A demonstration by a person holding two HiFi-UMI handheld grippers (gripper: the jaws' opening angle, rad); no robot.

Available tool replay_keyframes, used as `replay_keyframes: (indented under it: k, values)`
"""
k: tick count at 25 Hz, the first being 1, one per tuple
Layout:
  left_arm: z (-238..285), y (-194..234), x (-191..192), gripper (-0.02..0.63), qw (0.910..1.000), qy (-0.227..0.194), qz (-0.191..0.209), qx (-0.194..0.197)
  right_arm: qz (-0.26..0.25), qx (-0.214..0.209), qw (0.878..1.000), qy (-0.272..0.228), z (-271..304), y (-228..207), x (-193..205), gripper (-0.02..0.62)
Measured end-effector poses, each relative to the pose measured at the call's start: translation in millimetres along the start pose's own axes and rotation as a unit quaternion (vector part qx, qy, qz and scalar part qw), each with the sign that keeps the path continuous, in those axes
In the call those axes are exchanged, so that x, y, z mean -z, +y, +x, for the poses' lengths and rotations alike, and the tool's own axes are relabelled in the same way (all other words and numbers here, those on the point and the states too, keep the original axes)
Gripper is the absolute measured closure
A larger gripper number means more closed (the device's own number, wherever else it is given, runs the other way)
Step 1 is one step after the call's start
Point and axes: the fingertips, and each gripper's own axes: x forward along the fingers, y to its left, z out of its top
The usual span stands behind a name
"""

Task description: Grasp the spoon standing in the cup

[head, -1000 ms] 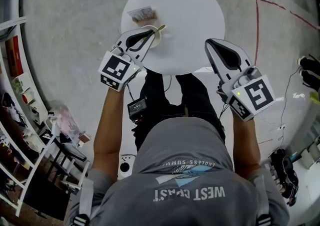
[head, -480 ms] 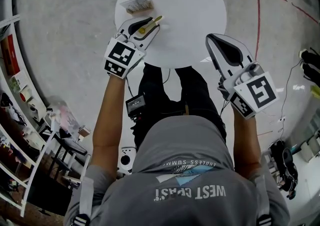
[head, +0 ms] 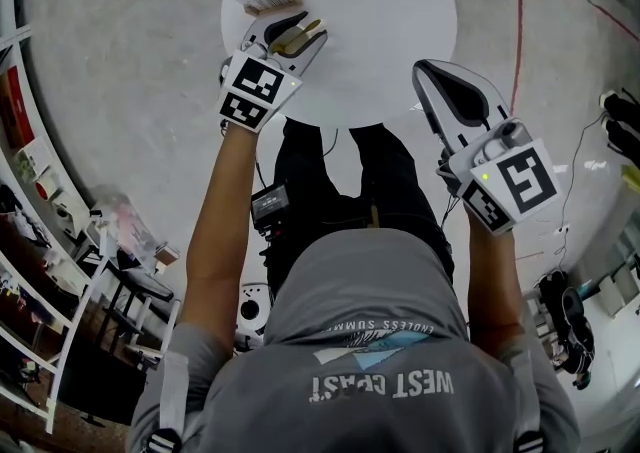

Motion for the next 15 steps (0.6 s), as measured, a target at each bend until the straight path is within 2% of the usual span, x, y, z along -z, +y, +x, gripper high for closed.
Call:
replay_keyframes:
  k: [8, 13, 15]
  values:
    - [6.7, 2.8, 8.5, 0.463, 0.9999, 0.011, 0.004, -0.001, 0.007, 0.002, 1.0, 0.004, 1.5, -0.9, 4.7, 0.594]
    - [6.8, 3.8, 3.6, 0.56, 1.0, 0.007, 0.005, -0.004, 0.006, 0.002, 1.0, 0.006, 0.2, -2.3, 3.4, 0.594]
    - [5.3, 5.7, 2.8, 0.569, 1.0, 0.005, 0.003, -0.004, 0.005, 0.001, 1.0, 0.006, 2.0, -1.6, 2.1, 0.594]
